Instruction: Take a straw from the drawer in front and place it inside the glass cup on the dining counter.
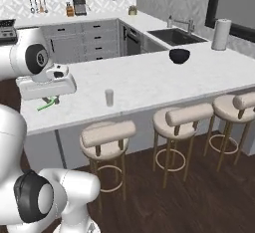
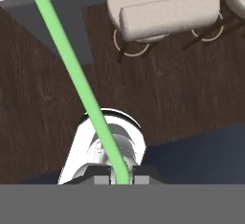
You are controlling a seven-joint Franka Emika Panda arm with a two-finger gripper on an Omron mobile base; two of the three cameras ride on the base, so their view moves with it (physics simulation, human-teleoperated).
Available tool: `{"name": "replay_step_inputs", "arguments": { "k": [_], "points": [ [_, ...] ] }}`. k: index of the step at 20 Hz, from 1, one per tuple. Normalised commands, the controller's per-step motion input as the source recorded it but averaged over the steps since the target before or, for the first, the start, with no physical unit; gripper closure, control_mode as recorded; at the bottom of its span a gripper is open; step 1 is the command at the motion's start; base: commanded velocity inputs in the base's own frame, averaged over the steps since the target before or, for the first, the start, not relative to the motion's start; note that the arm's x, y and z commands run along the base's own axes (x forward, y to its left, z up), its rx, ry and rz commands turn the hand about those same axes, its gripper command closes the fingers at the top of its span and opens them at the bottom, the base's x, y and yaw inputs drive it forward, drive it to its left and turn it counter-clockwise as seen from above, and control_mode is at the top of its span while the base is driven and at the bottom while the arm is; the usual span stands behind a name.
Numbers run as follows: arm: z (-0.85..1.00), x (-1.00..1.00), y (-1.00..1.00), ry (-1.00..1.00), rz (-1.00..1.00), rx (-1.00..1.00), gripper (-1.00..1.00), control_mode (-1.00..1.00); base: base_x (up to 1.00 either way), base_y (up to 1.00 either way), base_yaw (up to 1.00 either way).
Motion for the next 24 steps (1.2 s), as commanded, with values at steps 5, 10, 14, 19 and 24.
{"name": "replay_step_inputs", "arguments": {
  "k": [5, 10, 14, 19, 24],
  "points": [
    [0.0, 0.0, 0.0, 0.0, 0.0, 0.0, 1.0, 1.0, 0.31, -1.0, 0.48],
    [0.0, 0.0, 0.0, 0.0, 0.0, 0.0, 1.0, 1.0, 0.48, -0.81, 0.47],
    [0.0, 0.0, 0.0, 0.0, 0.0, 0.0, 1.0, 1.0, 0.7, -0.49, 0.4],
    [0.0, 0.0, 0.0, 0.0, 0.0, 0.0, 1.0, 1.0, 0.94, -0.08, 0.26],
    [0.0, 0.0, 0.0, 0.0, 0.0, 0.0, 1.0, 1.0, 1.0, 0.0, 0.18]
  ]
}}
